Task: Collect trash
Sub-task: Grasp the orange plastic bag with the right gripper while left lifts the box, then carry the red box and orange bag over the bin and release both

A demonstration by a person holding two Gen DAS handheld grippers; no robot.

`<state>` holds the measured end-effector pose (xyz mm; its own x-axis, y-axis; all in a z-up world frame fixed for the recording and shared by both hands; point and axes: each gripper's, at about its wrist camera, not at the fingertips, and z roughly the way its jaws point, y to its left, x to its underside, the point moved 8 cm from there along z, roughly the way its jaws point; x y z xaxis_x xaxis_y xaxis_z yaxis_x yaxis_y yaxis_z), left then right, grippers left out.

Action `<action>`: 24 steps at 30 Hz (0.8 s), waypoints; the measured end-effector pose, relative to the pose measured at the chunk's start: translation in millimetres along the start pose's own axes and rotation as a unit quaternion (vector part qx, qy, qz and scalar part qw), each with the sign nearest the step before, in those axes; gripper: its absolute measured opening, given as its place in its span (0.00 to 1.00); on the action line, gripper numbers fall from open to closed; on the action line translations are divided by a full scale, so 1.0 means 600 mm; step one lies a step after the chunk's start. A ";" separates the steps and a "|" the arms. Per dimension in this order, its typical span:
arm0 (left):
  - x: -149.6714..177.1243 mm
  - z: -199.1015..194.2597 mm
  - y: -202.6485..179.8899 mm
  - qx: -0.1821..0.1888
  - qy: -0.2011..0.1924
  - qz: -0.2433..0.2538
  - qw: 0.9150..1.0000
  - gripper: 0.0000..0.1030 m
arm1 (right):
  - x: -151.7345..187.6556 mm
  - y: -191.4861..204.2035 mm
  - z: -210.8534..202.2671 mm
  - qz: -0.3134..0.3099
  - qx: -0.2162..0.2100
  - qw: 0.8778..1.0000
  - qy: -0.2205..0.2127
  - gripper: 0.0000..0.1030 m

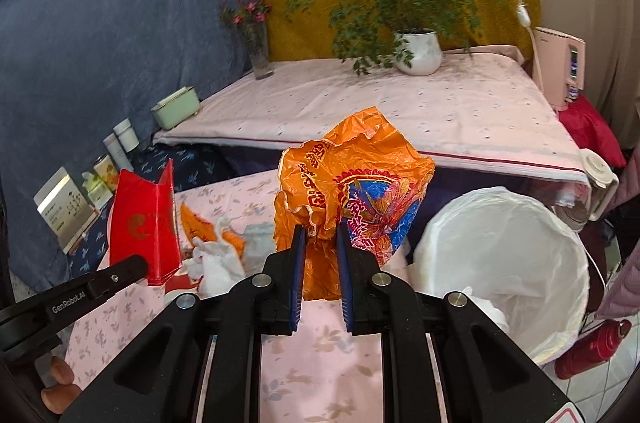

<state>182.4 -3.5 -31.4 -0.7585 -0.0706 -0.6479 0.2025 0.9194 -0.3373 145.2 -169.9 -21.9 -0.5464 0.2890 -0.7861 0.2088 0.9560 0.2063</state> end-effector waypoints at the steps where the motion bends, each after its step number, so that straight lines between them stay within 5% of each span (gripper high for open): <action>1: 0.001 0.002 -0.015 0.005 0.000 0.008 1.000 0.00 | -0.003 -0.012 -0.005 0.004 0.004 1.000 -0.003 0.14; 24: 0.074 0.100 -0.317 0.105 0.061 0.145 0.982 0.00 | 0.013 -0.276 -0.057 0.103 0.092 0.990 -0.018 0.14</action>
<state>147.6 -204.8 -37.2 -0.7163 0.2403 -0.6551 0.5343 0.7928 -0.2933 78.4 -324.3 -42.5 -0.4481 0.4714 -0.7596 0.4585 0.8506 0.2575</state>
